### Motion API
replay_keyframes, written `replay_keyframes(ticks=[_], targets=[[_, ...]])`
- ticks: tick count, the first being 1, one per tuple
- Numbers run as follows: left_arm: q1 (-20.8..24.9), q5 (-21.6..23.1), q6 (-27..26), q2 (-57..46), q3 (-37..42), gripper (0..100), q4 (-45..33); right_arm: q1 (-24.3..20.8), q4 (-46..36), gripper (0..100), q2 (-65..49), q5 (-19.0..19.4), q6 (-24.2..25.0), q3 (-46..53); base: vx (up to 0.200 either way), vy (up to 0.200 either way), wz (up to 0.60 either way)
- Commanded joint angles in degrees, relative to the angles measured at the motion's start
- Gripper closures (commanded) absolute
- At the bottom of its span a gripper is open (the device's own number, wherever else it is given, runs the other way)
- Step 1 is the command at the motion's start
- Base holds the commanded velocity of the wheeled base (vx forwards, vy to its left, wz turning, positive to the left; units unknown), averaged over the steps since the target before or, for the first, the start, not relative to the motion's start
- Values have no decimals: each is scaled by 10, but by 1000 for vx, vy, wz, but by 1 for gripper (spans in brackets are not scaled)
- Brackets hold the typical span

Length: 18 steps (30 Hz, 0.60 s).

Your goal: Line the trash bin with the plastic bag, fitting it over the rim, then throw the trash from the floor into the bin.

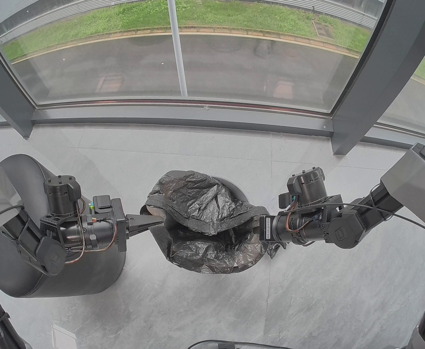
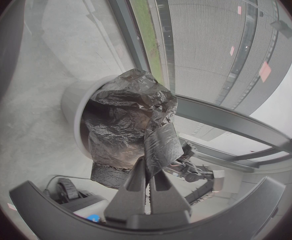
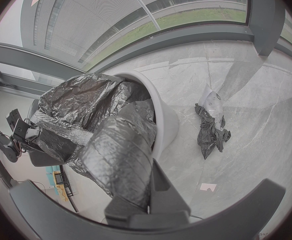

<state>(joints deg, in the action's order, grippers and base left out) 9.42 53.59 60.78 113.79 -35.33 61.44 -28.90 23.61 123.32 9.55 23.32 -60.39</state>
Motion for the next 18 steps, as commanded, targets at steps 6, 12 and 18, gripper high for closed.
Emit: replay_keyframes(ticks=[6, 12, 18], targets=[[117, -299, -240, -73, -144, 100, -336, -1, 0, 100, -3, -10, 2, 1, 0, 0, 0], [146, -373, -289, -50, -159, 100, -348, -1, 1, 100, -4, -14, 1, 2, 0, 0, 0], [140, -375, -291, -32, -165, 100, -354, -1, 1, 100, -5, -27, 1, 3, 0, 0, 0]])
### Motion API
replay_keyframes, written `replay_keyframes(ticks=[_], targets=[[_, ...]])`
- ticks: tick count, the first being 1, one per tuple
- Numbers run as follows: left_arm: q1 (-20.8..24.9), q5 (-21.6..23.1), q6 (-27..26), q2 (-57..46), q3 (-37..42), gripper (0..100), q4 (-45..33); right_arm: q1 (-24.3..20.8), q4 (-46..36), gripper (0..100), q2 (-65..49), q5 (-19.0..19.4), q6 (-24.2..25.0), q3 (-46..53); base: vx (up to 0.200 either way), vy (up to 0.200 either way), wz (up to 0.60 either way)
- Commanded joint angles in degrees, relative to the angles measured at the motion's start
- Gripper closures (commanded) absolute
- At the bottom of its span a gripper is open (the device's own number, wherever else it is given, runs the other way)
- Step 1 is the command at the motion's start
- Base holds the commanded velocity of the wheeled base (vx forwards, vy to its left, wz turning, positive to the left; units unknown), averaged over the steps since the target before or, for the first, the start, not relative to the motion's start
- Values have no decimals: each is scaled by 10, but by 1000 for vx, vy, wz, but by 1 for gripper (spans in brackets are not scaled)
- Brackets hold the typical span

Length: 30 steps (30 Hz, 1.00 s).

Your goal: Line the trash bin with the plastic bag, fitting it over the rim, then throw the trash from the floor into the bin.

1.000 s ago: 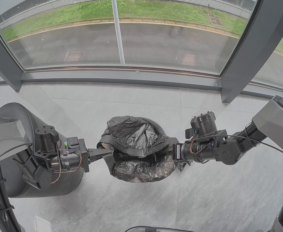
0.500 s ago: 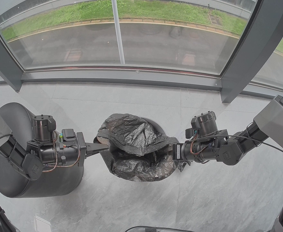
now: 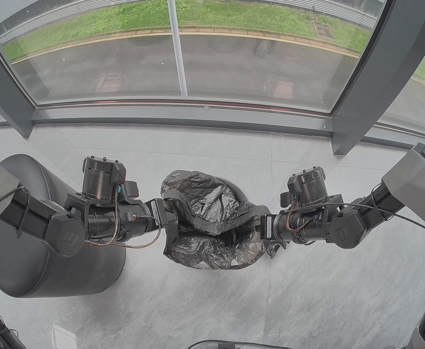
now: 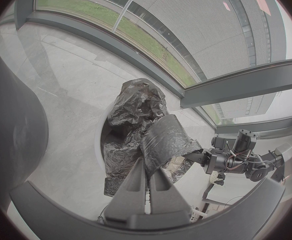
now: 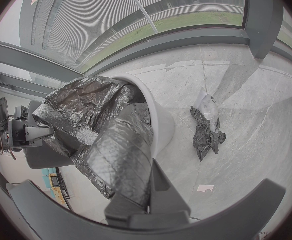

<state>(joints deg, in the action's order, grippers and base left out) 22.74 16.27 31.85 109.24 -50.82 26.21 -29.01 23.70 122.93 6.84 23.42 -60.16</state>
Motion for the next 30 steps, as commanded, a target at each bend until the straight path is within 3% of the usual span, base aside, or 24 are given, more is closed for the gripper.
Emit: replay_keyframes(ticks=[1, 22, 30], targets=[[5, -2, -2, 15, -10, 100, -4, -1, 0, 100, -1, -1, 0, 0, 0, 0, 0], [1, -21, -8, -29, -70, 100, -235, -11, -1, 100, -35, 19, -7, 54, 0, 0, 0], [-1, -19, -7, -3, -78, 100, -234, -7, 0, 100, -30, 16, -7, 55, 0, 0, 0]])
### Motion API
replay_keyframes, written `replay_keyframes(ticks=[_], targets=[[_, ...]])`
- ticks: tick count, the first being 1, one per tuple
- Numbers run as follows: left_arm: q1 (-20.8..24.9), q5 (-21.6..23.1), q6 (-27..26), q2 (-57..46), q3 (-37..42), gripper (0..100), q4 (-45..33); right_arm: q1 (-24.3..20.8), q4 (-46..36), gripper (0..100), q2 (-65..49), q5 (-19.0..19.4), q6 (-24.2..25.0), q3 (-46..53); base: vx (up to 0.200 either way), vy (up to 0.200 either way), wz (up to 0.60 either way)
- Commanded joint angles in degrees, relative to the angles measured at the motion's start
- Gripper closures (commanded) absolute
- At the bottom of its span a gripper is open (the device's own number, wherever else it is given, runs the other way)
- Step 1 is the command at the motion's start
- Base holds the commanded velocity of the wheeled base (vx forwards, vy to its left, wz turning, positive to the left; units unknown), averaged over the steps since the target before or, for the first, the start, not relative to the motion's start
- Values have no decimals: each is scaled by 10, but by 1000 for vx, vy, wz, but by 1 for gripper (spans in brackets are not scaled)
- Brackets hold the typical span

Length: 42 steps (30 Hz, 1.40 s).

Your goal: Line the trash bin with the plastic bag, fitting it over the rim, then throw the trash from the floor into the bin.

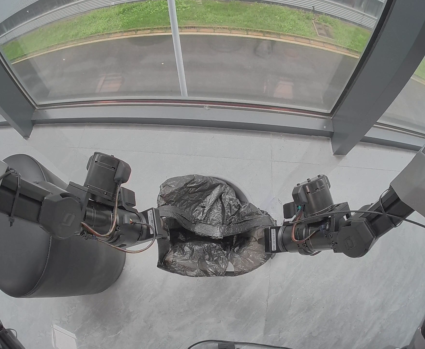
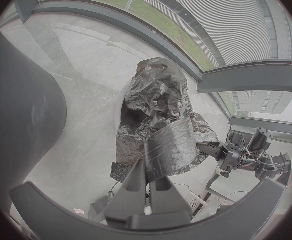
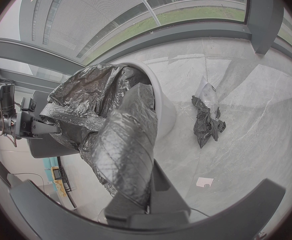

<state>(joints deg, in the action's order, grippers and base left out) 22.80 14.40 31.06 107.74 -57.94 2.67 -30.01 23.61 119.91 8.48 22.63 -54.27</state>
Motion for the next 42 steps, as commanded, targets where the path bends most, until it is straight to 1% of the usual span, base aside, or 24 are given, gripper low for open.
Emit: replay_keyframes(ticks=[1, 10, 11, 12, 14, 18, 23, 28, 32, 33, 42], targets=[[-1, -1, 0, 14, -9, 100, 1, 3, 1, 100, 3, 0, 1, -7, 0, 0, 0], [-21, -4, -11, 63, -68, 100, -4, 26, 3, 100, 37, -2, -11, -56, 0, 0, 0], [-27, -10, -23, 70, -78, 100, -6, 28, 3, 100, 43, -2, -12, -67, 0, 0, 0], [-27, -10, -23, 70, -78, 100, -6, 28, 3, 100, 43, -2, -12, -67, 0, 0, 0], [-32, -39, -38, 79, -84, 100, -7, 29, 3, 100, 46, -3, -12, -79, 0, 0, 0], [-36, -68, -66, 81, -84, 100, -6, 29, 2, 100, 48, -4, -17, -87, 0, 0, 0], [-42, -72, -72, 81, -96, 100, -7, 32, 2, 100, 51, -5, -18, -94, 0, 0, 0], [-44, -89, -73, 89, -104, 100, -2, 33, 2, 100, 55, -16, -23, -95, 0, 0, 0], [-45, -90, -83, 96, -109, 100, 0, 34, 3, 100, 60, -18, -30, -95, 0, 0, 0], [-45, -90, -85, 97, -109, 100, 0, 34, 2, 0, 61, -18, -31, -95, 0, 0, 0], [-48, -89, -88, 95, -109, 100, 1, 33, 2, 0, 59, -17, -29, -102, 0, 0, 0]])
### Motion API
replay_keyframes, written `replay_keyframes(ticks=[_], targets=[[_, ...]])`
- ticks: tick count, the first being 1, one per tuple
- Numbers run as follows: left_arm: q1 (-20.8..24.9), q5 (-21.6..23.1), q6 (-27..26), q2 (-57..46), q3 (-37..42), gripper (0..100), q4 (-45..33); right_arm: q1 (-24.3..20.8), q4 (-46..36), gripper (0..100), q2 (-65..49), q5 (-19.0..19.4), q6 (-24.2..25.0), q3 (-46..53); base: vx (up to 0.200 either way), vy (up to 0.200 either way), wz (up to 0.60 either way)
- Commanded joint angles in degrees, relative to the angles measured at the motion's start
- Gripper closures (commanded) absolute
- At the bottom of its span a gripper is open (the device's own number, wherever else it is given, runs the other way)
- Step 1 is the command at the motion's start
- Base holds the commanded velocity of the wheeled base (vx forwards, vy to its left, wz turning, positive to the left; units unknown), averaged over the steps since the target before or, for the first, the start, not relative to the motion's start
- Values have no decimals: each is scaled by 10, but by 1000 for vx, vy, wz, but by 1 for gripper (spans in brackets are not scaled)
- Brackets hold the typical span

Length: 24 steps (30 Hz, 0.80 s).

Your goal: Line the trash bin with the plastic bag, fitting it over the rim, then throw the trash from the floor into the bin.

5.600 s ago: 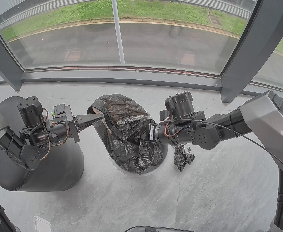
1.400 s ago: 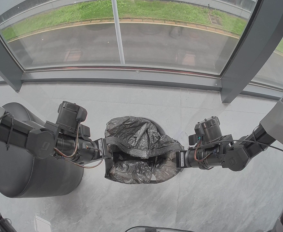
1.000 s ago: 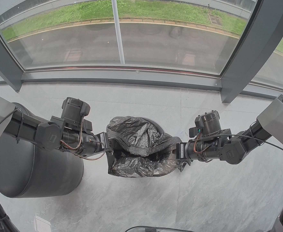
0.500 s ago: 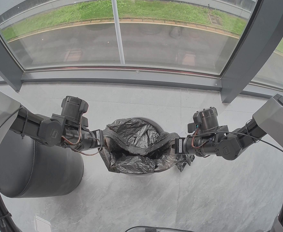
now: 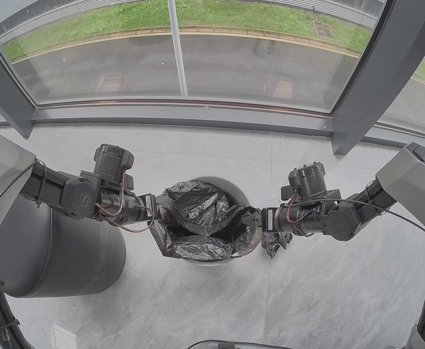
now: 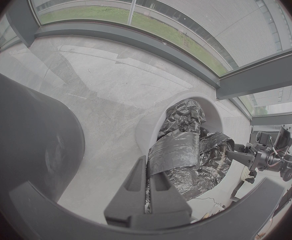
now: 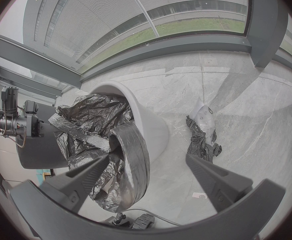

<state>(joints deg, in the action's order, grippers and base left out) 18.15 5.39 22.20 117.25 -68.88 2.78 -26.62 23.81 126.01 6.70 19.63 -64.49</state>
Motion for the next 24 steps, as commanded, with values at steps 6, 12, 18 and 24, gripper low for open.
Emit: replay_keyframes(ticks=[6, 12, 18, 24], targets=[[-2, 3, 1, -4, 6, 100, -1, -4, 0, 0, -31, 1, 1, 4, 0, 0, 0], [-2, 3, 5, -13, 7, 100, -1, -33, -3, 0, -79, -10, -8, -3, 0, 0, 0], [-2, 7, 7, -24, 7, 100, 0, -93, -10, 0, -56, -100, -58, -68, 0, 0, 0], [-7, 8, 9, -26, 9, 100, 0, -153, -9, 0, 20, -172, -137, -124, 0, 0, 0]])
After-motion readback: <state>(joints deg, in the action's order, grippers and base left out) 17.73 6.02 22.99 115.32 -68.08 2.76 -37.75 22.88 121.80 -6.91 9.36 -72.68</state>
